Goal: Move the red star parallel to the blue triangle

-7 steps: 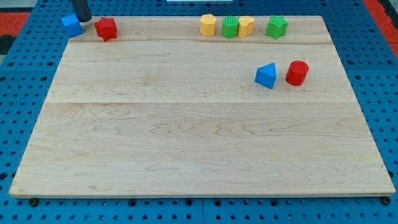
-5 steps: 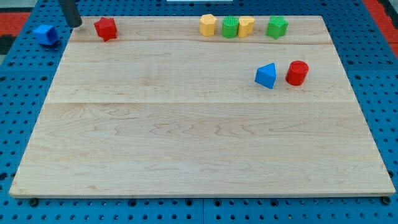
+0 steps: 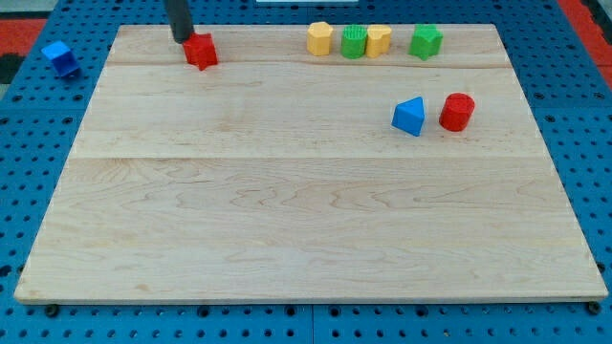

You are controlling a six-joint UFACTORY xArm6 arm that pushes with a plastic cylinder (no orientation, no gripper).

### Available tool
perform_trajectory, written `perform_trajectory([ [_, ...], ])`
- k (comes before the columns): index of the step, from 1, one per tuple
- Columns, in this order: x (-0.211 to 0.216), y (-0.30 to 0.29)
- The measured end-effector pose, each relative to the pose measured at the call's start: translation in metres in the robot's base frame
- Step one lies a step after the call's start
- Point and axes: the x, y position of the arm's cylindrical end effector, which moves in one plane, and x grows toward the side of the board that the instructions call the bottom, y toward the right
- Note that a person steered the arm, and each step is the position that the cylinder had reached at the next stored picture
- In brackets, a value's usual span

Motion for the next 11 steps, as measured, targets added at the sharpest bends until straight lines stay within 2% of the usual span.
perform_trajectory([
  [2,0.076,0.018],
  [3,0.096,0.042],
  [4,0.08,0.047],
  [5,0.042,0.031],
  [6,0.044,0.069],
  [7,0.062,0.104],
  [8,0.096,0.105],
  [10,0.111,0.051],
  [11,0.149,0.072],
])
